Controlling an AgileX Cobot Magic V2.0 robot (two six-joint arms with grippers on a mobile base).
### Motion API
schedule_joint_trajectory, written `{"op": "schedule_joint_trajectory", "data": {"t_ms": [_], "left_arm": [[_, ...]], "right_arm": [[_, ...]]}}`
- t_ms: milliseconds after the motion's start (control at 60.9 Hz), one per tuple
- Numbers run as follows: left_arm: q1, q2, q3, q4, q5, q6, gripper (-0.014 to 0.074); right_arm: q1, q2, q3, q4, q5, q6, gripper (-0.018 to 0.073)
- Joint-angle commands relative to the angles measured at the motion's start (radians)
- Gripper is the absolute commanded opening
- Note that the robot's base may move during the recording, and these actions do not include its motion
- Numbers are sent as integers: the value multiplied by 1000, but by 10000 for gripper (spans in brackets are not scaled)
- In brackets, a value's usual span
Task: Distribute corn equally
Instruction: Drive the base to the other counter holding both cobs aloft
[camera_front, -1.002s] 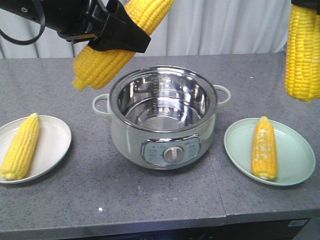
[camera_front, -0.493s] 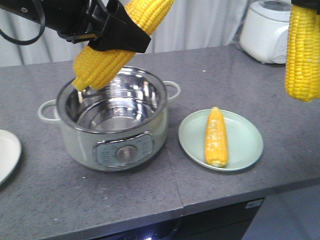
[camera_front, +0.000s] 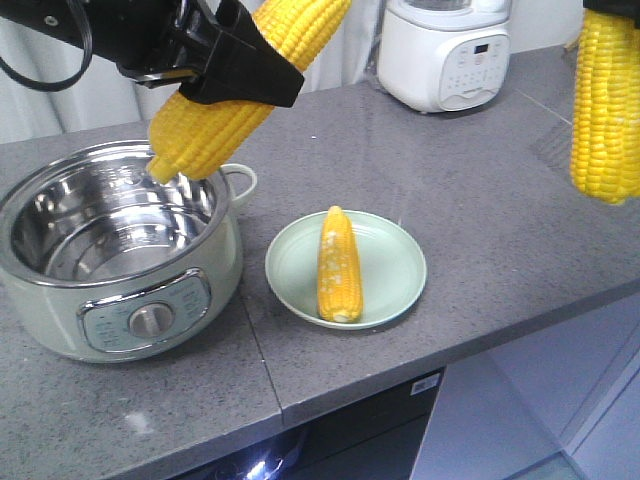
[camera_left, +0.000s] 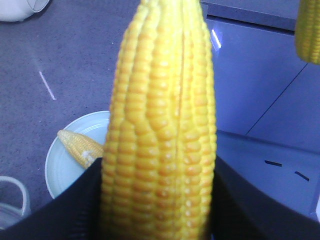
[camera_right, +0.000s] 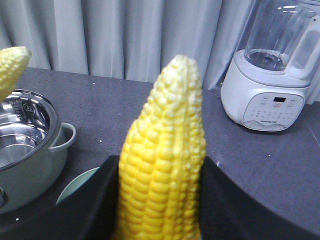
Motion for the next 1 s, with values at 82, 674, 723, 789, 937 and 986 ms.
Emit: {"op": "schedule_joint_trajectory", "data": {"t_ms": [82, 674, 723, 789, 937, 986], "left_arm": [[0, -34, -27, -38, -56, -8, -6], [0, -34, -27, -38, -56, -8, -6], [0, -34, -27, -38, -56, -8, -6], [0, -34, -27, -38, -56, -8, -6], [0, -34, -27, -38, -56, -8, -6], [0, -34, -27, -38, -56, -8, -6]], "right_arm": [[-4, -16, -28, 12, -74, -3, -5], [-4, -16, -28, 12, -74, -4, -5], [-4, -16, -28, 12, -74, -4, -5], [-4, -16, -28, 12, -74, -4, -5], [-4, -16, -28, 12, -74, -3, -5], [-4, -16, -28, 12, -74, -3, -5]]}}
